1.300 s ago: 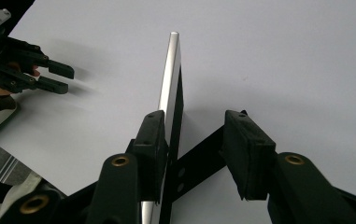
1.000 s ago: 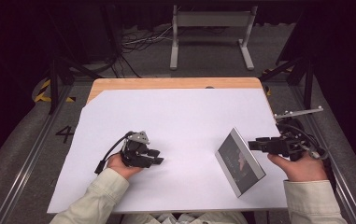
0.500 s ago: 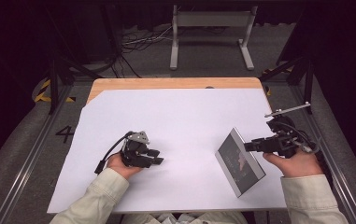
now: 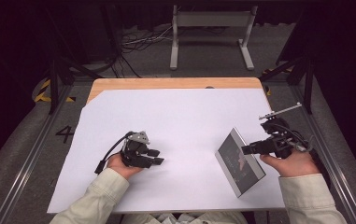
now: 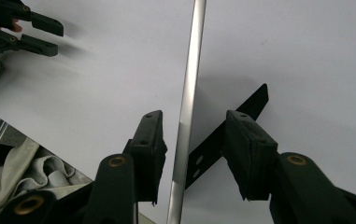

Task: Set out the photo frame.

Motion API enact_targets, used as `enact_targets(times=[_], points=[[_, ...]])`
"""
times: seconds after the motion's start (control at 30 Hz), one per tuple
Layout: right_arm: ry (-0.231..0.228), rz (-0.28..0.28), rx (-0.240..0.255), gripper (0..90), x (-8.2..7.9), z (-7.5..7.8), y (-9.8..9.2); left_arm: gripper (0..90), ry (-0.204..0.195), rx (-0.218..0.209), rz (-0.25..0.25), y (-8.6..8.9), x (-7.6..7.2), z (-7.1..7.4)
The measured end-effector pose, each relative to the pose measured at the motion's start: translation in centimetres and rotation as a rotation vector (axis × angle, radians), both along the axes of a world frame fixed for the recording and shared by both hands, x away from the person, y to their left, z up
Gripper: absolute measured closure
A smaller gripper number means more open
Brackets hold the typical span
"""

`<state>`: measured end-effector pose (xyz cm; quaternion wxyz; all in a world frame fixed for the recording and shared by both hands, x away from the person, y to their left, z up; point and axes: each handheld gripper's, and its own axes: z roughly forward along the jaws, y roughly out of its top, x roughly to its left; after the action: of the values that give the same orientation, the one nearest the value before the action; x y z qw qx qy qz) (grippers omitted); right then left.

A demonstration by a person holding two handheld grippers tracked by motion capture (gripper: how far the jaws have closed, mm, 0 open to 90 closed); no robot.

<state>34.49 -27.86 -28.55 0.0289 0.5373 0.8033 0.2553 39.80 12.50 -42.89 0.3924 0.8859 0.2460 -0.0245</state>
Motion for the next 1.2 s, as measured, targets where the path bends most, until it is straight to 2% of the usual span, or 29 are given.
enact_targets(times=[0.3,0.6,0.93,1.2], points=[[0.028,0.006,-0.015,57.5,0.1,-0.9,0.1,58.8,0.0,-0.001,0.007,0.0,0.0,0.0],[0.036,0.014,-0.041,58.7,0.3,-1.6,0.6,58.4,-0.002,0.0,0.006,0.0,0.0,0.0],[0.063,0.03,-0.056,65.7,0.5,-2.3,1.0,58.2,-0.004,0.004,0.004,0.0,0.0,0.0],[0.062,0.035,-0.072,67.9,0.6,-2.5,1.4,58.1,-0.006,0.007,0.002,-0.1,0.0,-0.1]])
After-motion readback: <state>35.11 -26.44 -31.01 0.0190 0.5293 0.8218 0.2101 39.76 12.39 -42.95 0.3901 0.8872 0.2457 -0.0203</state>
